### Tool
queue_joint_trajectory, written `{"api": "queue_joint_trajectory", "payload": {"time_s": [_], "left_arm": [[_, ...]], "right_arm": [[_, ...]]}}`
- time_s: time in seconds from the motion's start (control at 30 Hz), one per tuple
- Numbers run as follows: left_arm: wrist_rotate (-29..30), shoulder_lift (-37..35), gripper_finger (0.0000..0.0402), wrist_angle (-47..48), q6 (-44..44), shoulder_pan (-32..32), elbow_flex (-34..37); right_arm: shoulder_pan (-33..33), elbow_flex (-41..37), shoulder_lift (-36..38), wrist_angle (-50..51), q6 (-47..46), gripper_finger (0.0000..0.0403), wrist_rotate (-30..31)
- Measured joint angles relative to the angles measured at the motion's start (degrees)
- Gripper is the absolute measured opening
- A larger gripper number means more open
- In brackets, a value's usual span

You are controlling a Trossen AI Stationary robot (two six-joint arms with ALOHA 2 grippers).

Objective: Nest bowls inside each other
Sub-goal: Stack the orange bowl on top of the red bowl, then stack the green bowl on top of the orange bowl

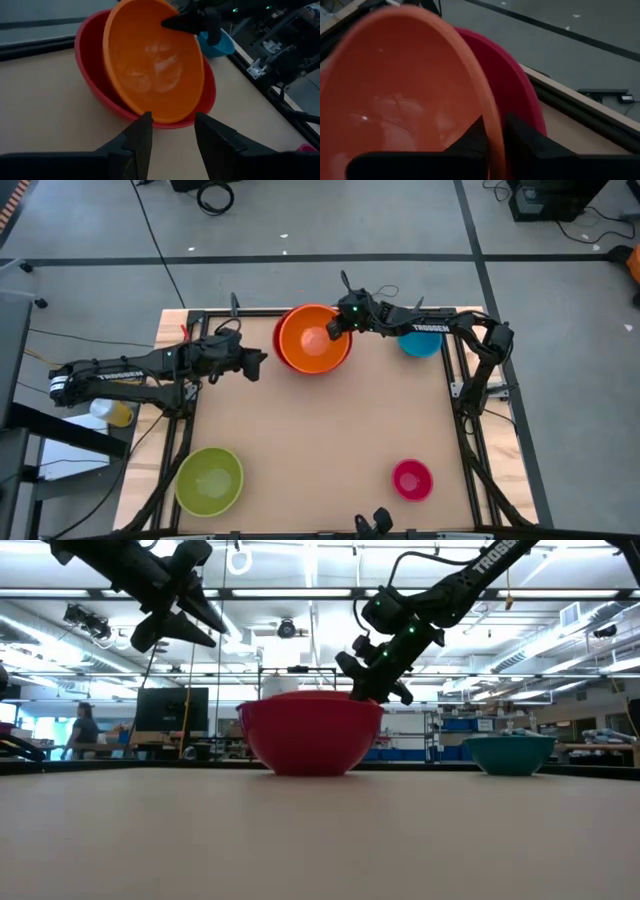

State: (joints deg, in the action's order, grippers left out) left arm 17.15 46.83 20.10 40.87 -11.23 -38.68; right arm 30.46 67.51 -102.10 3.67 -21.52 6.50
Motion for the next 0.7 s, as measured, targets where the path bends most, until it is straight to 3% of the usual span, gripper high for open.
{"api": "queue_joint_trajectory", "payload": {"time_s": [0.2,0.33,0.43,0.57,0.7], "left_arm": [[-0.11,0.0,0.015,-0.27,-2.57,-0.19,0.0],[-6.03,-0.95,0.015,1.16,-4.19,-0.16,0.0],[-10.45,-2.15,0.015,4.07,-3.51,0.24,0.0],[-13.1,-3.82,0.015,9.59,-2.68,1.83,0.0],[-13.94,-5.13,0.015,16.27,-2.53,3.45,0.0]], "right_arm": [[0.01,0.02,0.05,-2.01,-0.29,0.0106,-3.33],[0.01,0.02,0.77,-2.97,-4.48,0.0155,-11.16],[-0.07,0.02,1.66,-2.8,-6.98,0.0197,-13.18],[-0.04,0.02,3.65,-3.25,-7.11,0.0241,-11.42],[-0.14,0.04,6.47,-4.22,-8.82,0.0258,-5.9]]}}
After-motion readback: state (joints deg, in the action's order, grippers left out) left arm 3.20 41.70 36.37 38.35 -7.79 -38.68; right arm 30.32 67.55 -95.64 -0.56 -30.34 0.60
